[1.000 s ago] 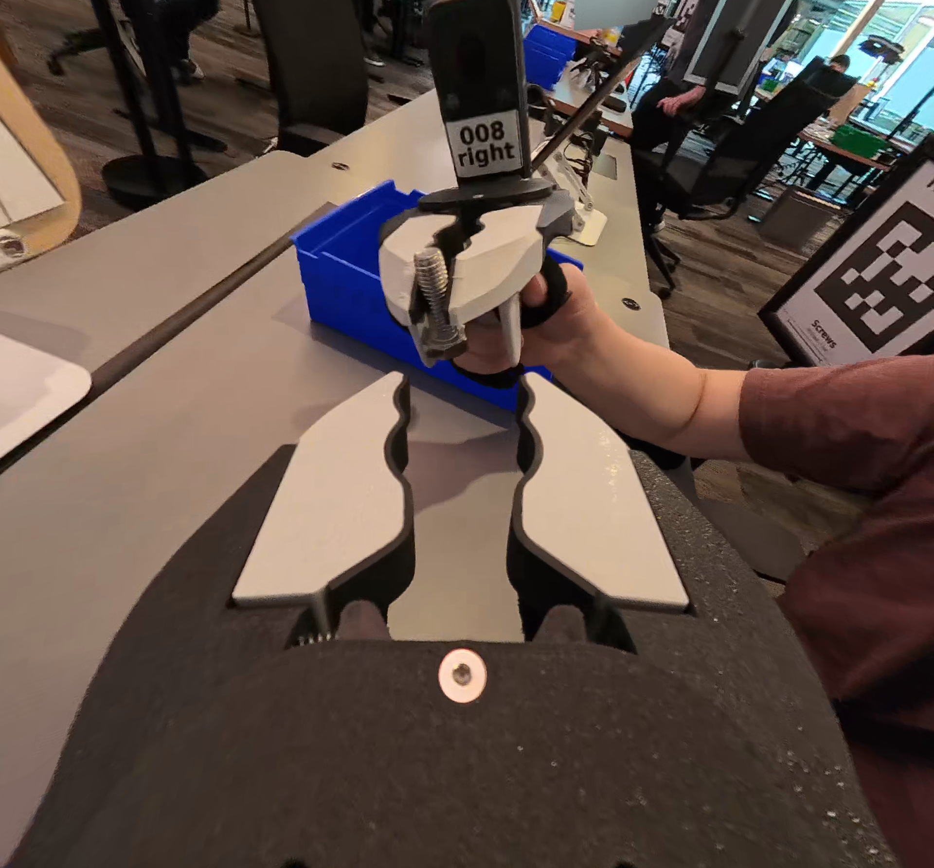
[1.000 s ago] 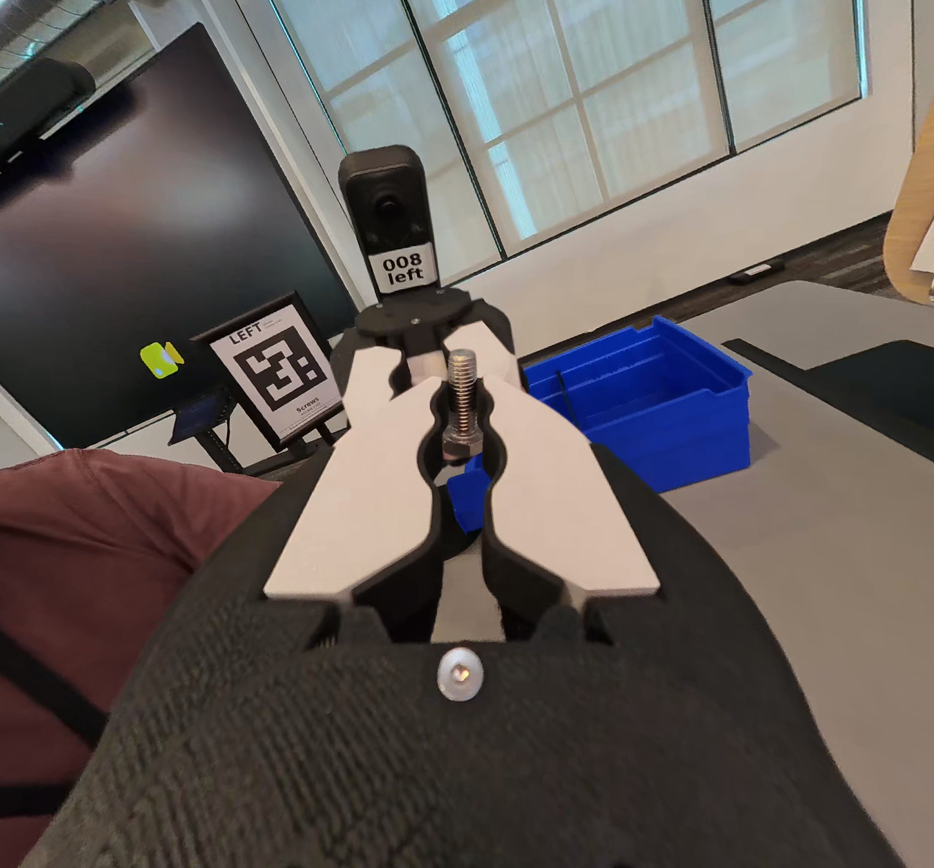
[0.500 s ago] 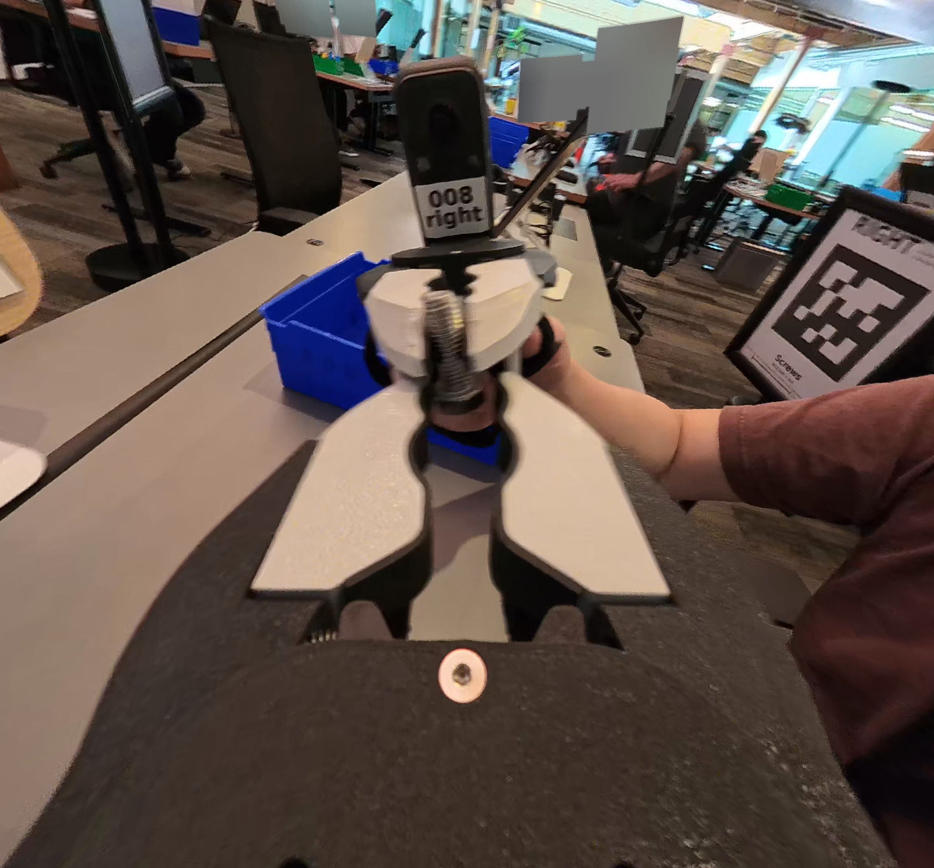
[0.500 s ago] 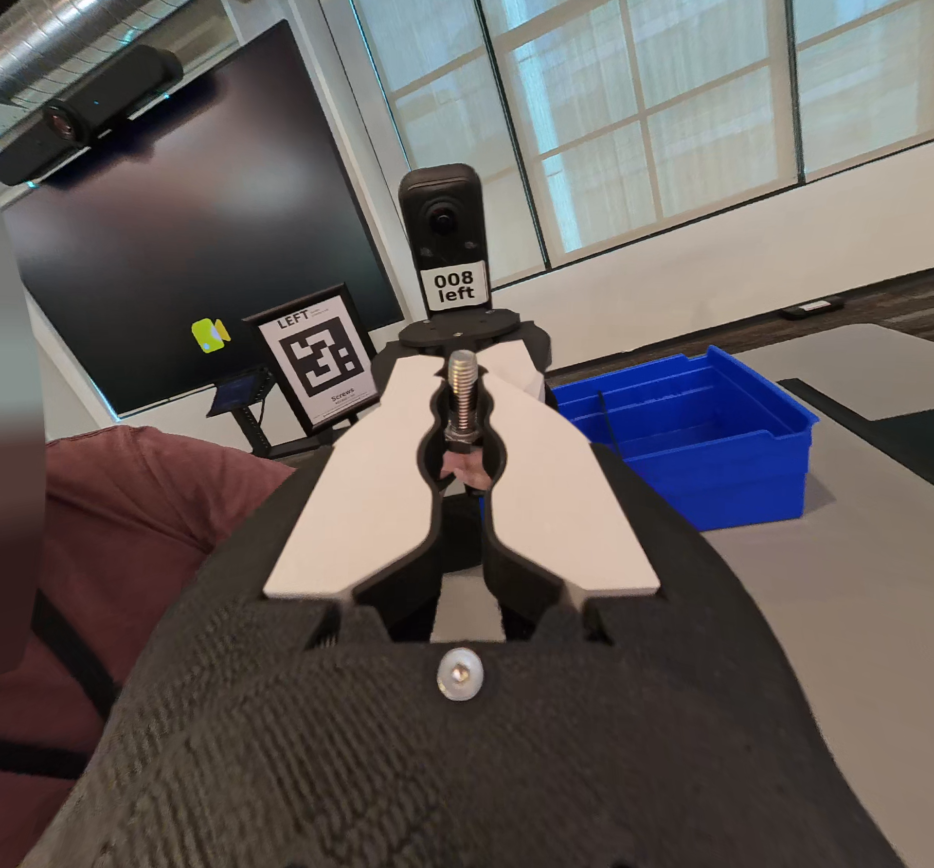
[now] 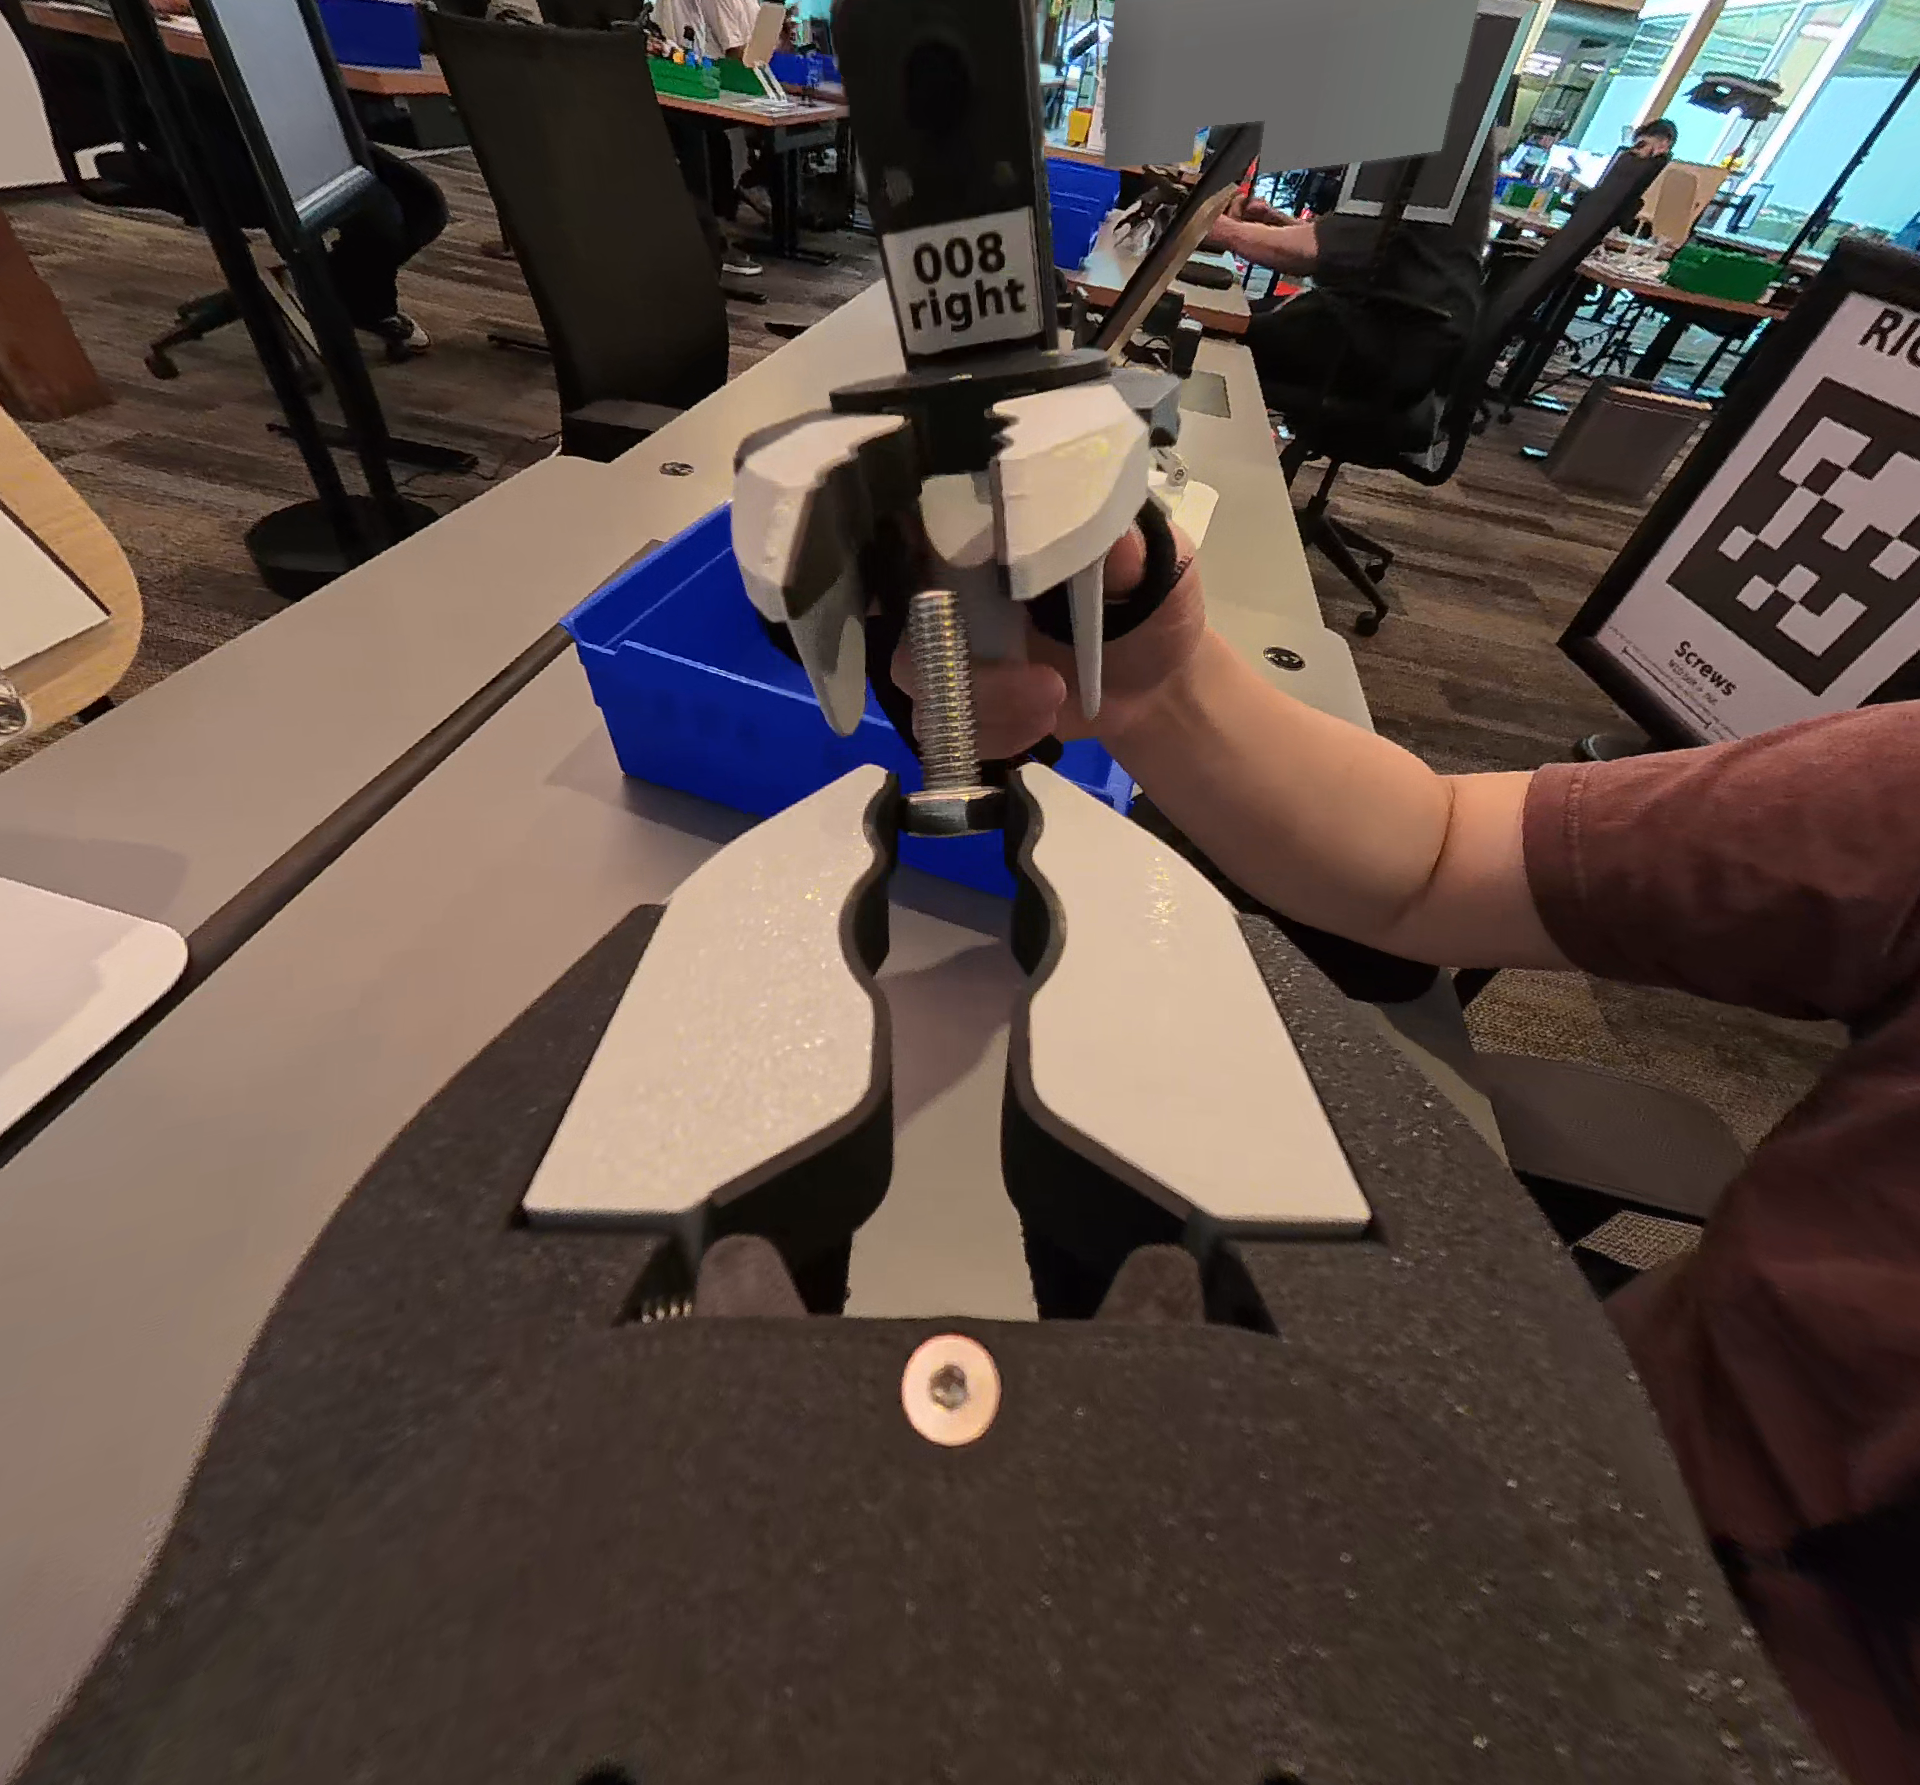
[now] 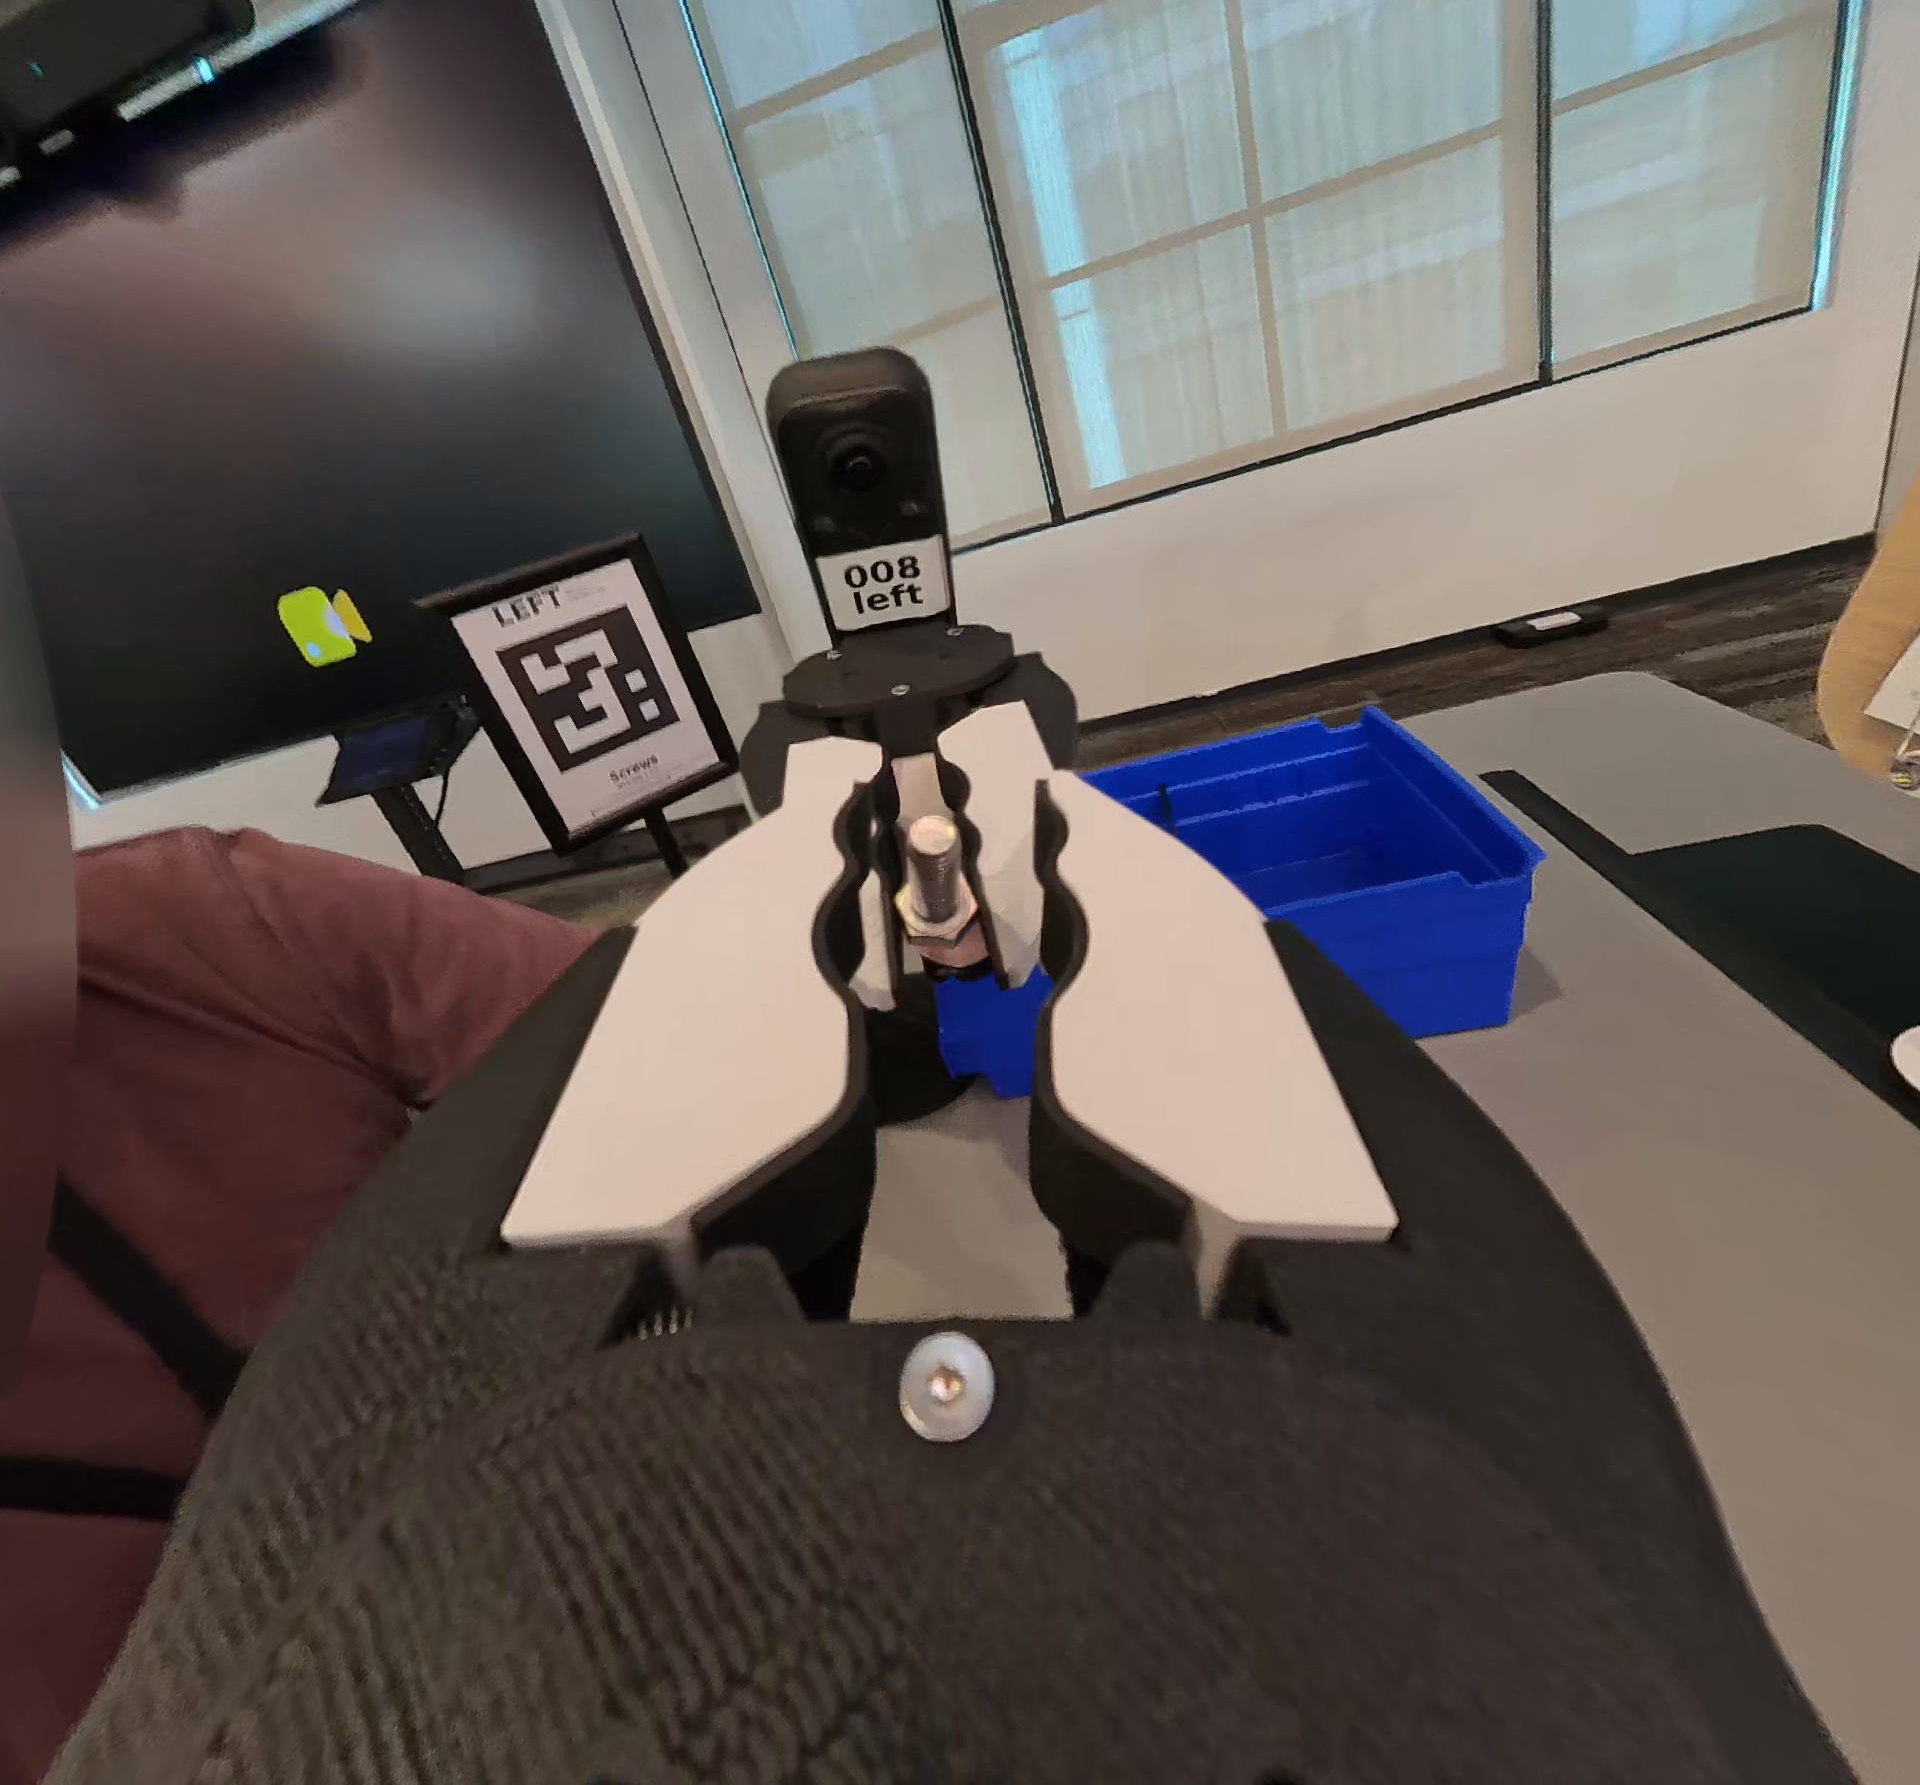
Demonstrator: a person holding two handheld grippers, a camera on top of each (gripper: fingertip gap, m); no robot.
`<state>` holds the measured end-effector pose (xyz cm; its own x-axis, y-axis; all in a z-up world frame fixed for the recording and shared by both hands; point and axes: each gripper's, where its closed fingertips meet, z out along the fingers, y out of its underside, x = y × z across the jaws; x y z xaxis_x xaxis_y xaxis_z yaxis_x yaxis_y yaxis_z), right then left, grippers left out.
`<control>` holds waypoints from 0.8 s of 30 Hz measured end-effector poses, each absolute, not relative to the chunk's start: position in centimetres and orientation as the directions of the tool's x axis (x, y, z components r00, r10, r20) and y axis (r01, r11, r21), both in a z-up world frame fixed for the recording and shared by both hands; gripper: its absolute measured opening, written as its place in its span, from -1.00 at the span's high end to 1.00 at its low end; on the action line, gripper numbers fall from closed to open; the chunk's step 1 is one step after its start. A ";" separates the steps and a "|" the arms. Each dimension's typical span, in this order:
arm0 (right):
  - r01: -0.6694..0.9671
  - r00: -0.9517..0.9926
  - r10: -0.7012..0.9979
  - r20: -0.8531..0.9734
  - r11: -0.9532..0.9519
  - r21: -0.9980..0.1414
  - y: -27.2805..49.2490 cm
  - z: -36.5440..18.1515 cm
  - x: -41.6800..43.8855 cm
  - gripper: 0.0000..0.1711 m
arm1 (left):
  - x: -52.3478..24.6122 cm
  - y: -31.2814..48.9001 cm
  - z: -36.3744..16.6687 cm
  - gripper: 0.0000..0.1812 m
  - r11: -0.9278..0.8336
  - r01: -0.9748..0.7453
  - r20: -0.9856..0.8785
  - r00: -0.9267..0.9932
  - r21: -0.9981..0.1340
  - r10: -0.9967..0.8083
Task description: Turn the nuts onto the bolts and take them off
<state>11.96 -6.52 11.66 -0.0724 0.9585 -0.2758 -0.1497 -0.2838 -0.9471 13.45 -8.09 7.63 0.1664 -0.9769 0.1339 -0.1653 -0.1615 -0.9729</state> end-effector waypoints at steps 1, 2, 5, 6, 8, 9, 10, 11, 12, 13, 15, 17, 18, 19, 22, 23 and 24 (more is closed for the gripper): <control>-0.130 -0.073 0.962 -0.264 -0.271 -0.954 -6.8 11.5 11.9 0.65 | 13.5 -8.1 7.6 0.80 -0.160 -0.169 0.132 0.166 -0.973 -0.977; -0.108 -0.074 0.964 -0.254 -0.261 -0.959 -7.0 11.4 11.8 0.65 | 13.5 -8.1 7.6 0.80 -0.157 -0.166 0.129 0.168 -0.973 -0.977; -0.069 -0.058 0.971 -0.234 -0.238 -0.969 -7.3 11.0 11.5 0.65 | 13.5 -8.1 7.8 0.80 -0.157 -0.158 0.130 0.169 -0.975 -0.977; -0.060 -0.059 0.972 -0.230 -0.233 -0.971 -7.4 10.9 11.4 0.65 | 13.5 -8.1 7.8 0.80 -0.152 -0.154 0.126 0.171 -0.976 -0.977; -0.048 -0.070 0.970 -0.234 -0.238 -0.970 -7.5 10.7 11.3 0.68 | 13.4 -8.1 8.0 0.80 -0.143 -0.151 0.116 0.175 -0.978 -0.978; -0.057 -0.085 0.970 -0.230 -0.235 -0.970 -7.6 10.8 11.3 0.87 | 13.4 -8.2 8.2 0.80 -0.135 -0.148 0.108 0.176 -0.980 -0.978; -0.072 -0.098 0.969 -0.225 -0.232 -0.970 -7.7 11.0 11.4 0.88 | 13.4 -8.2 8.4 0.80 -0.126 -0.145 0.100 0.174 -0.981 -0.980; -0.080 -0.107 0.968 -0.226 -0.235 -0.969 -7.7 11.0 11.4 0.88 | 13.3 -8.3 8.5 0.80 -0.123 -0.142 0.097 0.172 -0.982 -0.980; -0.082 -0.108 0.969 -0.223 -0.232 -0.969 -7.7 11.0 11.3 0.88 | 13.3 -8.3 8.6 0.80 -0.119 -0.146 0.093 0.176 -0.982 -0.980; -0.080 -0.100 0.973 -0.210 -0.218 -0.973 -7.7 11.0 11.2 0.89 | 13.2 -8.3 8.5 0.80 -0.112 -0.152 0.084 0.180 -0.982 -0.980; -0.057 -0.068 0.981 -0.182 -0.186 -0.981 -7.6 10.6 11.0 0.89 | 13.1 -8.1 8.0 0.80 -0.093 -0.187 0.057 0.190 -0.978 -0.980; -0.037 -0.041 0.987 -0.153 -0.154 -0.987 -7.6 10.4 10.8 0.89 | 13.1 -7.9 7.5 0.80 -0.091 -0.215 0.045 0.208 -0.972 -0.977; -0.035 -0.041 0.990 -0.138 -0.139 -0.990 -7.7 10.4 10.7 0.89 | 13.2 -7.9 7.5 0.78 -0.096 -0.215 0.052 0.204 -0.972 -0.978; -0.036 -0.044 0.991 -0.127 -0.129 -0.991 -7.8 10.5 10.7 0.88 | 13.4 -8.1 7.4 0.76 -0.105 -0.210 0.065 0.190 -0.972 -0.980; -0.027 -0.051 0.992 -0.114 -0.115 -0.993 -8.0 10.5 10.7 0.88 | 13.8 -8.6 6.7 0.69 -0.119 -0.240 0.085 0.151 -0.964 -0.985; -0.010 -0.062 0.992 -0.112 -0.113 -0.994 -8.2 10.3 10.7 0.89 | 13.9 -8.7 6.6 0.69 -0.115 -0.246 0.080 0.145 -0.962 -0.986; 0.008 -0.073 0.991 -0.108 -0.107 -0.994 -8.4 10.1 10.7 0.88 | 14.0 -8.8 6.7 0.69 -0.106 -0.241 0.074 0.140 -0.965 -0.987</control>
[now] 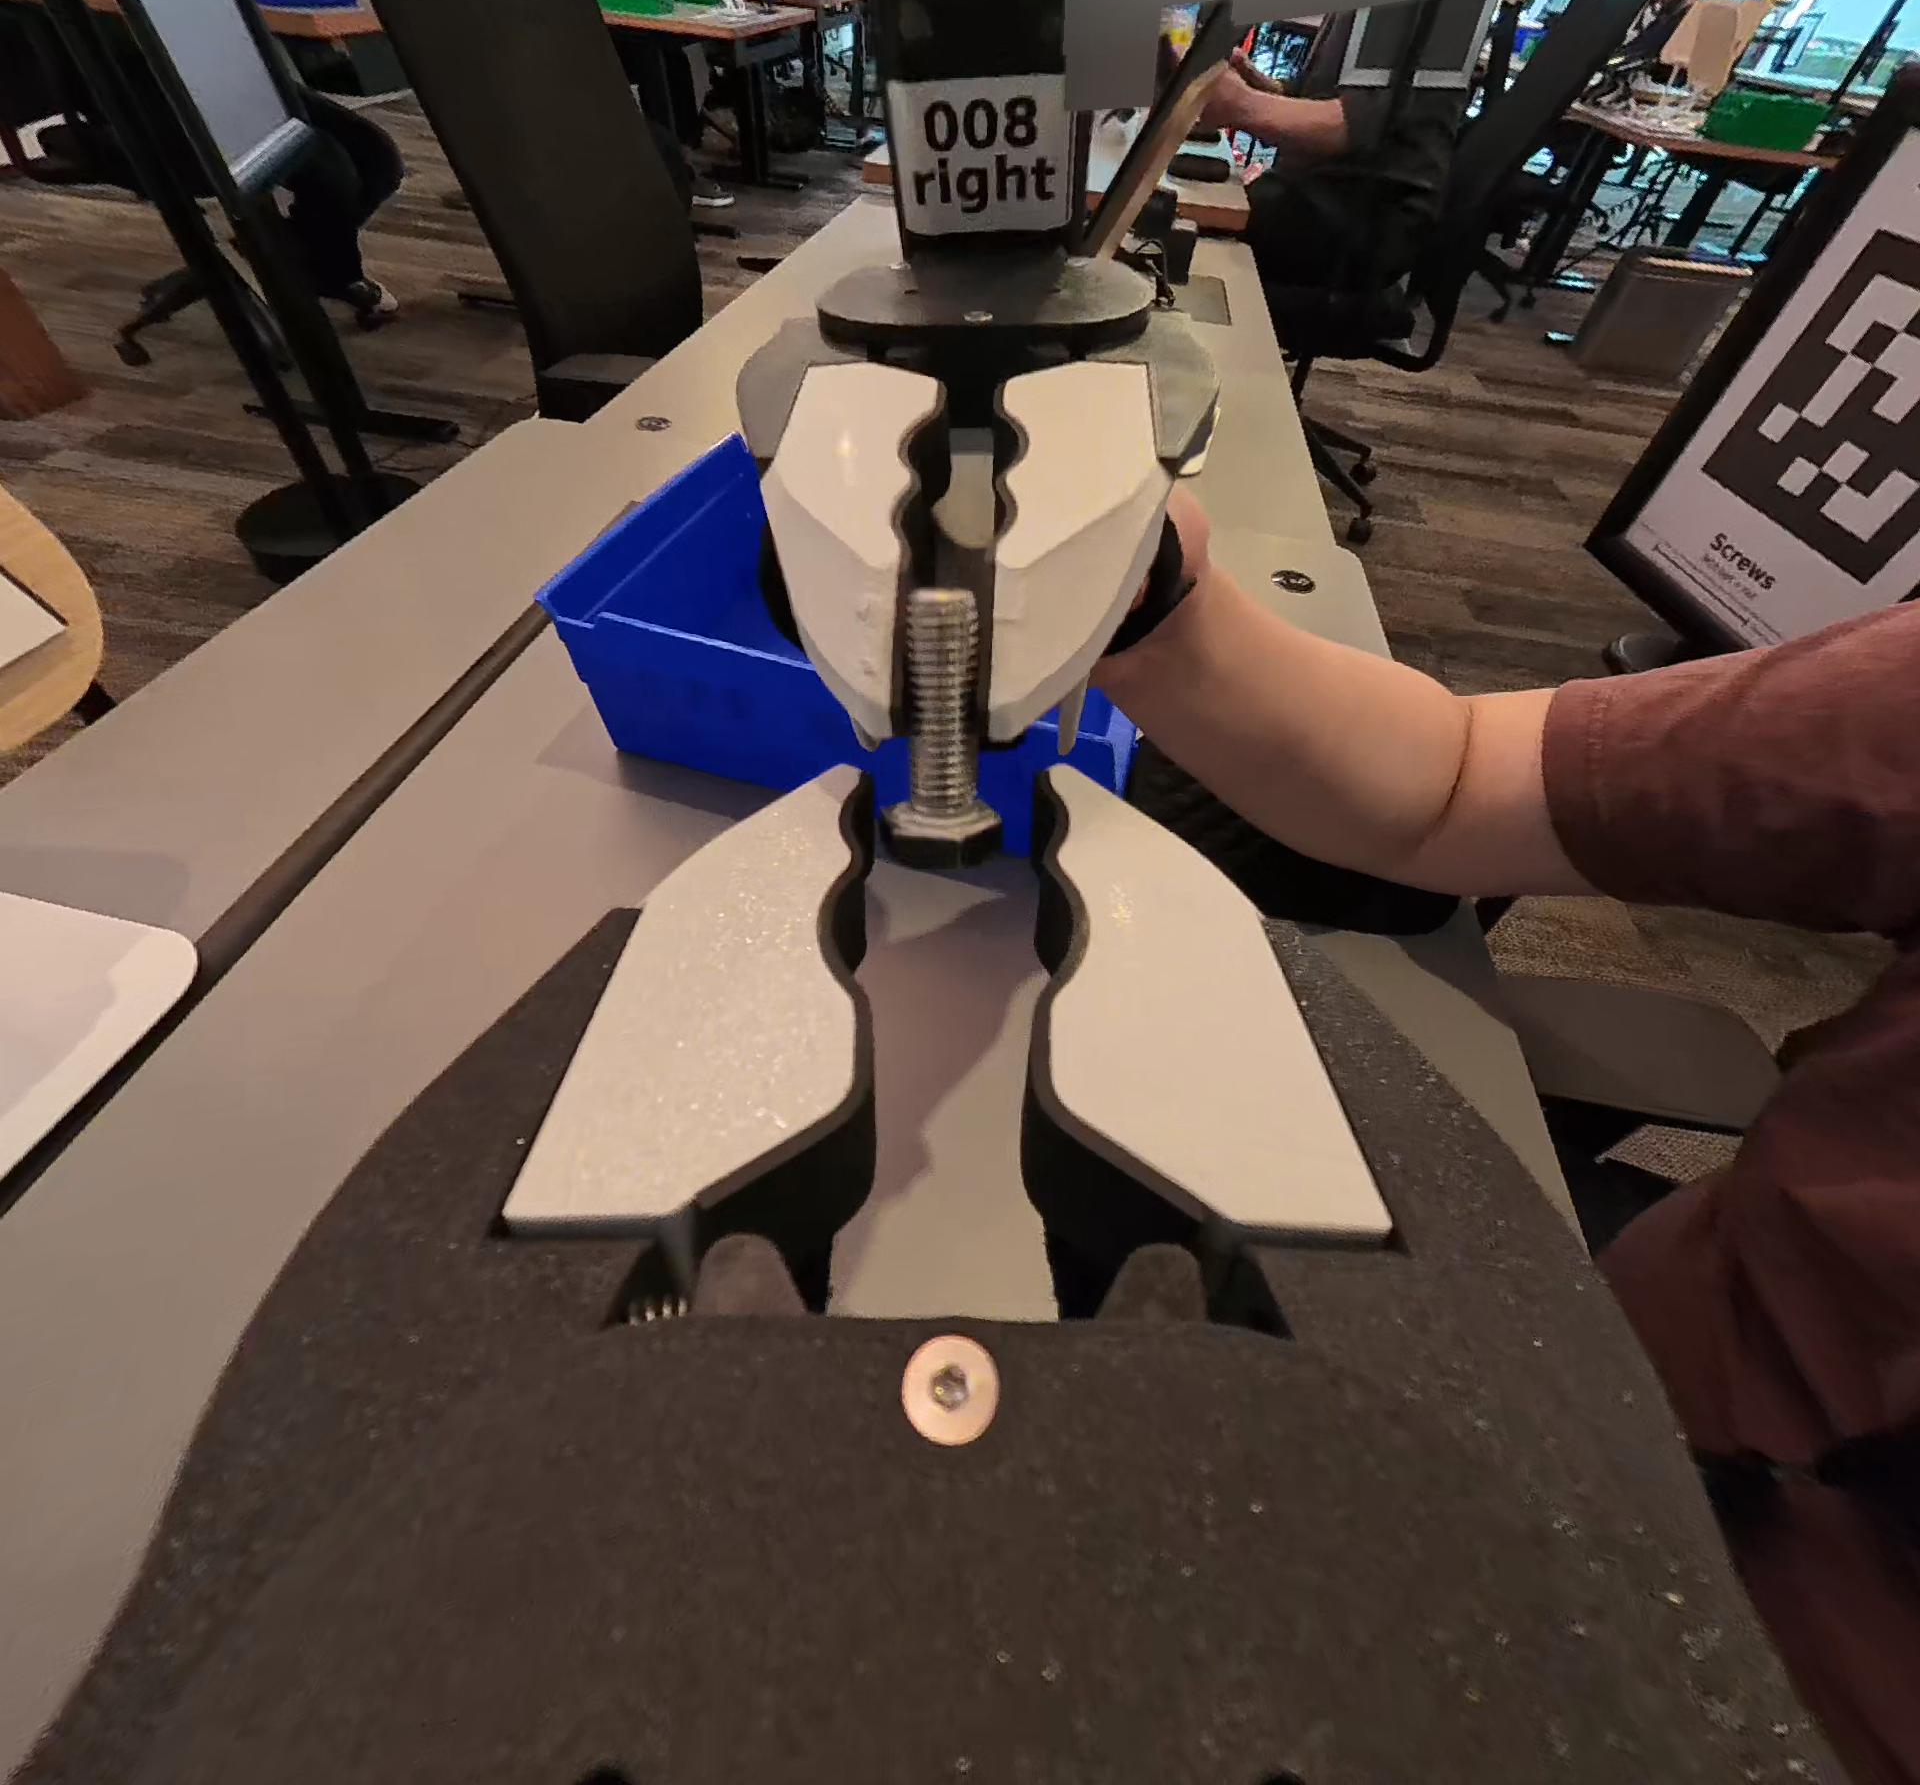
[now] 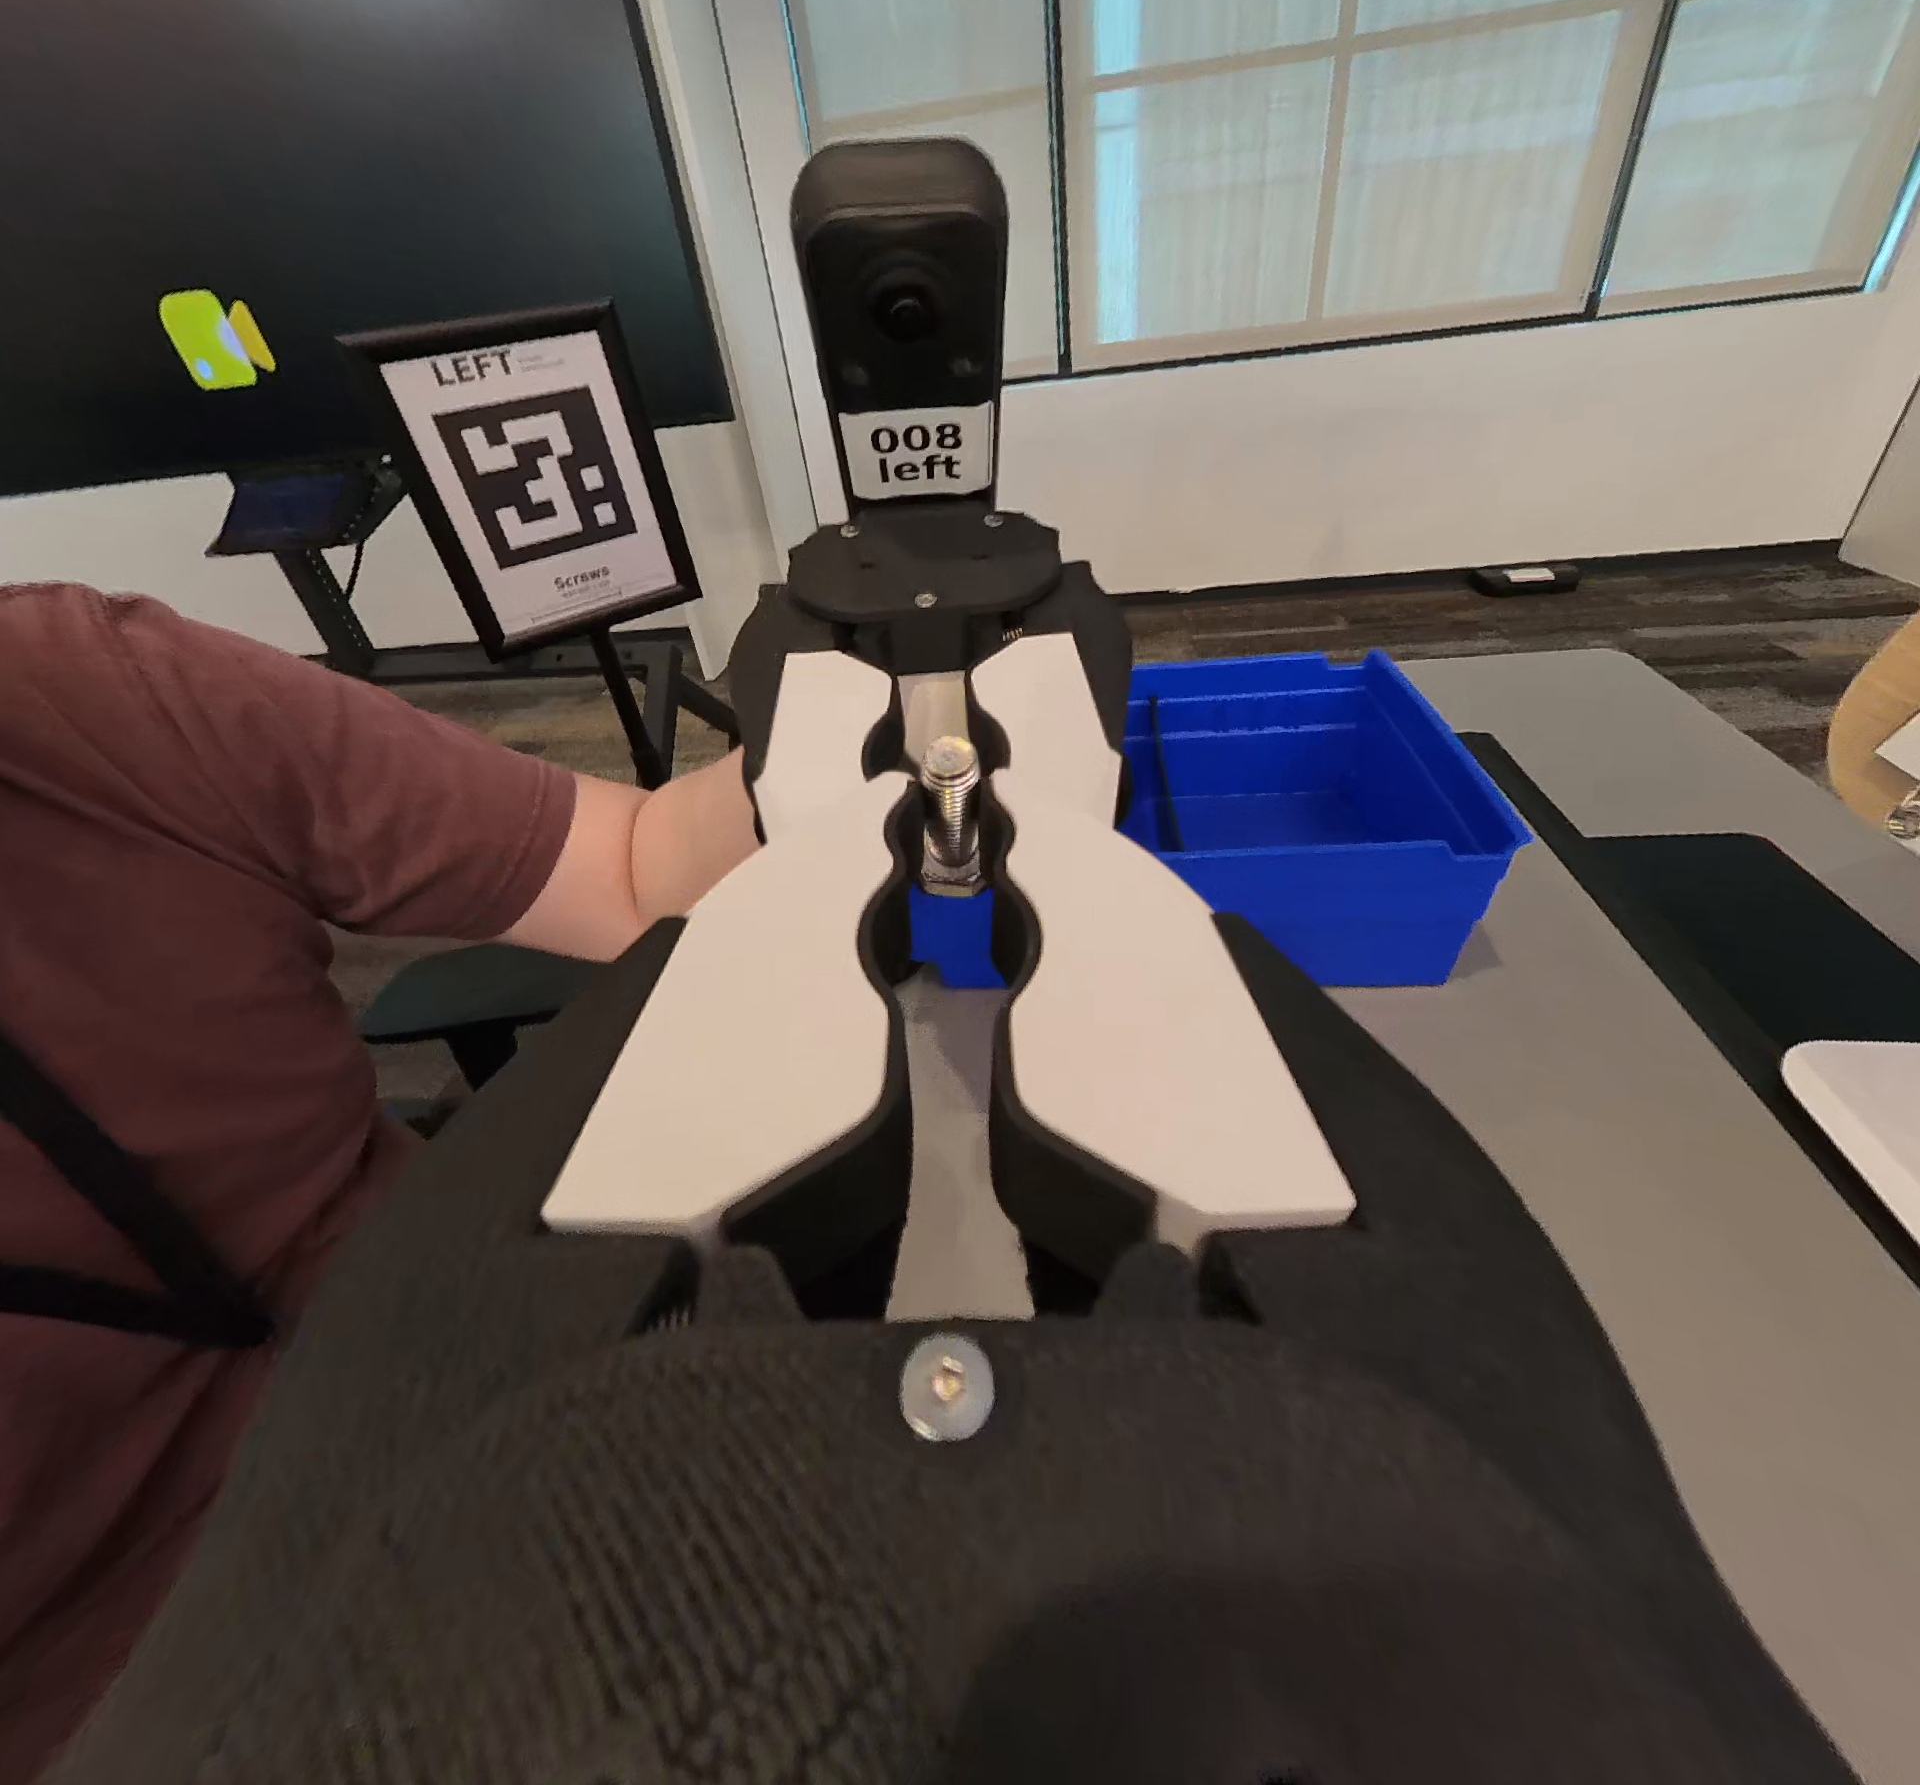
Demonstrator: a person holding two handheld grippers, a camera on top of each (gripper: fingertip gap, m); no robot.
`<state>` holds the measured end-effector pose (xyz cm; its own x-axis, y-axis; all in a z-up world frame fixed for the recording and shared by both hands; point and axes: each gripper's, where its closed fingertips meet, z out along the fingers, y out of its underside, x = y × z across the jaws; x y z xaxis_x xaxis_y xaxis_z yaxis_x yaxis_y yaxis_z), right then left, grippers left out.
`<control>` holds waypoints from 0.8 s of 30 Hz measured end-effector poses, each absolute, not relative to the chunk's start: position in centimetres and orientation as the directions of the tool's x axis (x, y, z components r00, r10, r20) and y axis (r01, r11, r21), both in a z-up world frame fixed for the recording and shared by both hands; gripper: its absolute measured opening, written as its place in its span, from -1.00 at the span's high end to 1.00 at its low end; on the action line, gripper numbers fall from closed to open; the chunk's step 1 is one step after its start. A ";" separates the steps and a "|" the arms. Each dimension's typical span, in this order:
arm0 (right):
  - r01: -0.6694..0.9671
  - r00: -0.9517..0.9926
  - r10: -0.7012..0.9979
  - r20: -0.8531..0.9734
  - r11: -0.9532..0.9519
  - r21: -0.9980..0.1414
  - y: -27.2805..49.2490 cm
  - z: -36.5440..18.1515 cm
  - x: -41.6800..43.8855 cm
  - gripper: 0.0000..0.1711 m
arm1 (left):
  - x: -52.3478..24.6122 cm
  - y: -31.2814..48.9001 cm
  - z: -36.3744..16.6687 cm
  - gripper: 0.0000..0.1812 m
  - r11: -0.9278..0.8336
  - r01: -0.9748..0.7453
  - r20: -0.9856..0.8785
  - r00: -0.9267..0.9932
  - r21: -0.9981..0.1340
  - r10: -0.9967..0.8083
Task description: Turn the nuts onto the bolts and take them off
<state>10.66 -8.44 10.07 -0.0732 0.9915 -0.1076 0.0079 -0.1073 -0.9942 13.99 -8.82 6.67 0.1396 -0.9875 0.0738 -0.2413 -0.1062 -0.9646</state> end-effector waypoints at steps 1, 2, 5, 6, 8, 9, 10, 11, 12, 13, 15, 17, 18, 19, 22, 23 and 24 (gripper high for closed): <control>0.020 -0.076 0.993 -0.095 -0.094 -0.995 -8.6 9.9 10.6 0.88 | 14.0 -9.1 6.7 0.69 -0.100 -0.241 0.071 0.123 -0.965 -0.990; 0.029 -0.081 0.993 -0.081 -0.079 -0.996 -8.8 9.9 10.6 0.88 | 14.1 -9.3 6.7 0.69 -0.102 -0.246 0.076 0.111 -0.964 -0.991; 0.057 -0.102 0.993 -0.063 -0.057 -0.997 -9.3 9.6 10.5 0.88 | 14.1 -9.6 6.5 0.73 -0.087 -0.268 0.062 0.098 -0.960 -0.993; 0.064 -0.098 0.994 -0.054 -0.048 -0.997 -9.4 9.6 10.4 0.88 | 14.2 -9.5 6.4 0.75 -0.082 -0.269 0.056 0.101 -0.960 -0.993; 0.071 -0.091 0.995 -0.039 -0.033 -0.997 -9.4 9.5 10.4 0.89 | 14.2 -9.6 6.4 0.84 -0.076 -0.268 0.051 0.100 -0.960 -0.994; 0.074 -0.089 0.996 -0.033 -0.027 -0.997 -9.4 9.5 10.5 0.89 | 14.2 -9.6 6.4 0.84 -0.074 -0.271 0.049 0.098 -0.960 -0.994; 0.075 -0.087 0.996 -0.028 -0.021 -0.997 -9.4 9.5 10.5 0.89 | 14.2 -9.5 6.3 0.84 -0.076 -0.274 0.051 0.099 -0.959 -0.994; 0.074 -0.088 0.996 -0.024 -0.017 -0.997 -9.4 9.5 10.5 0.89 | 14.2 -9.6 6.2 0.84 -0.075 -0.278 0.050 0.096 -0.958 -0.994; 0.071 -0.087 0.996 -0.020 -0.013 -0.997 -9.4 9.5 10.5 0.89 | 14.2 -9.6 6.1 0.84 -0.071 -0.283 0.046 0.095 -0.956 -0.994; 0.066 -0.083 0.996 -0.018 -0.013 -0.998 -9.4 9.6 10.5 0.88 | 14.2 -9.5 6.0 0.84 -0.070 -0.292 0.043 0.099 -0.954 -0.994; 0.065 -0.078 0.997 -0.024 -0.019 -0.998 -9.3 9.7 10.6 0.88 | 14.2 -9.3 5.8 0.83 -0.062 -0.304 0.029 0.115 -0.951 -0.993; 0.061 -0.071 0.997 -0.026 -0.022 -0.998 -9.1 9.7 10.7 0.88 | 14.3 -9.1 6.0 0.84 -0.050 -0.292 0.011 0.132 -0.955 -0.991; 0.066 -0.067 0.997 -0.024 -0.020 -0.998 -9.1 9.7 10.7 0.88 | 14.3 -9.0 5.9 0.84 -0.051 -0.297 0.009 0.139 -0.953 -0.990; 0.070 -0.058 0.998 -0.018 -0.014 -0.997 -9.0 9.6 10.7 0.88 | 14.3 -8.9 5.8 0.84 -0.050 -0.305 0.005 0.147 -0.951 -0.989; 0.068 -0.037 0.999 -0.021 -0.019 -0.997 -8.7 9.6 10.6 0.88 | 14.2 -8.5 5.7 0.84 -0.048 -0.311 -0.010 0.182 -0.949 -0.983; 0.063 -0.036 0.999 -0.028 -0.026 -0.998 -8.7 9.7 10.6 0.88 | 14.2 -8.4 5.8 0.84 -0.043 -0.309 -0.015 0.184 -0.950 -0.983; 0.058 -0.032 0.999 -0.032 -0.030 -0.998 -8.6 9.8 10.6 0.88 | 14.2 -8.4 5.9 0.84 -0.040 -0.301 -0.019 0.188 -0.953 -0.982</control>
